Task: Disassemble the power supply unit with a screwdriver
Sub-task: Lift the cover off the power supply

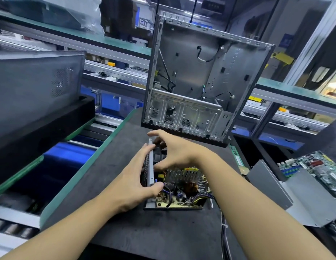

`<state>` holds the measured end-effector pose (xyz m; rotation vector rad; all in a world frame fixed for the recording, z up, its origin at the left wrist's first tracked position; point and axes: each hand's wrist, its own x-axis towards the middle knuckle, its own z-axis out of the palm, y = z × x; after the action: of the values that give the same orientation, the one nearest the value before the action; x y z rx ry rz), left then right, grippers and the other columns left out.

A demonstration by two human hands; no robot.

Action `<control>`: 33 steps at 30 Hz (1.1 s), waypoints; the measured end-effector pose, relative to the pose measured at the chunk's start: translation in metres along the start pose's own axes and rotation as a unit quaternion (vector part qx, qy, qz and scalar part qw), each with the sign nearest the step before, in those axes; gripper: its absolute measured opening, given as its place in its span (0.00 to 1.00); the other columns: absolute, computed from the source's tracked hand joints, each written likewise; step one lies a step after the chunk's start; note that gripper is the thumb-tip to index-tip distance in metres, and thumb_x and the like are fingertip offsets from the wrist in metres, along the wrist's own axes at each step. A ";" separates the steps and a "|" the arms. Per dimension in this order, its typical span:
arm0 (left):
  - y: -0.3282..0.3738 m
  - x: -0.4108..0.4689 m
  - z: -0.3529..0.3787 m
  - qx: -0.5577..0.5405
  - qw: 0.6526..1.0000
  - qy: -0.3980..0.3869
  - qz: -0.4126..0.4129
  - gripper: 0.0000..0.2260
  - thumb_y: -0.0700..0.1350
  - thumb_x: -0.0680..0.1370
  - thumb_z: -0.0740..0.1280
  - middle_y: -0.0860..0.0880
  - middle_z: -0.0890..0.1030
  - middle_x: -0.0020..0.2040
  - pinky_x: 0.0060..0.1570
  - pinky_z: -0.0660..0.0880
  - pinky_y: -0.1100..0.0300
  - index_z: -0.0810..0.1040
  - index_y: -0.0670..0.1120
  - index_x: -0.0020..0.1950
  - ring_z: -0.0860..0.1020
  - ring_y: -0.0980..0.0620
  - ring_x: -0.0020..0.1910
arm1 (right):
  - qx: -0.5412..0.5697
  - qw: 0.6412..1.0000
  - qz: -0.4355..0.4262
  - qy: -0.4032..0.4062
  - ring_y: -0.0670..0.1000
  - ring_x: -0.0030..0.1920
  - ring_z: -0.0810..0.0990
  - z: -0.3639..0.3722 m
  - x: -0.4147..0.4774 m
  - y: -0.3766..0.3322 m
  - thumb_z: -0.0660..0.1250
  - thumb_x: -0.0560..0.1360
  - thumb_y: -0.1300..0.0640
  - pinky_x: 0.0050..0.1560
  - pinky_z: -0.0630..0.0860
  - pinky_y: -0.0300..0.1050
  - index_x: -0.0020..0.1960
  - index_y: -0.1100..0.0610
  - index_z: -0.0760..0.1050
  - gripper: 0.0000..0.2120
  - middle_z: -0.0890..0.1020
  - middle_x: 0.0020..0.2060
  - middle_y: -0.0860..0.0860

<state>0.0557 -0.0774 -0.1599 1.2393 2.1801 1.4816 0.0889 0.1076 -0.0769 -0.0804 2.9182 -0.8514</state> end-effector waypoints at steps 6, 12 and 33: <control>0.001 -0.001 -0.001 -0.006 1.000 -0.003 -0.005 0.43 0.59 0.67 0.69 0.60 0.59 0.80 0.75 0.62 0.54 0.48 0.73 0.76 0.58 0.66 0.77 | 0.010 1.000 -0.006 -0.005 0.42 0.57 0.75 -0.001 -0.005 0.004 0.80 0.66 0.53 0.62 0.72 0.37 0.75 0.52 0.58 0.46 0.73 0.59 0.44; -0.002 -0.002 0.001 0.015 1.000 -0.004 -0.004 0.45 0.64 0.68 0.68 0.66 0.52 0.80 0.74 0.59 0.57 0.44 0.73 0.76 0.53 0.69 0.77 | 0.020 0.995 -0.029 0.093 0.42 0.63 0.71 -0.041 -0.023 -0.004 0.80 0.67 0.49 0.62 0.67 0.28 0.75 0.50 0.62 0.42 0.71 0.62 0.41; 0.140 0.097 0.060 -0.287 0.955 0.048 -0.053 0.20 0.41 0.77 0.73 0.49 0.83 0.57 0.39 0.78 0.65 0.77 0.50 0.68 0.83 0.58 0.45 | 0.046 0.967 0.063 0.241 0.40 0.70 0.68 -0.113 -0.164 0.032 0.77 0.66 0.49 0.70 0.67 0.40 0.71 0.48 0.63 0.38 0.71 0.66 0.43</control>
<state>0.1035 0.0521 -0.0436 0.8485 1.6393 1.9637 0.2384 0.2072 0.0139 0.3685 3.2643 -1.1188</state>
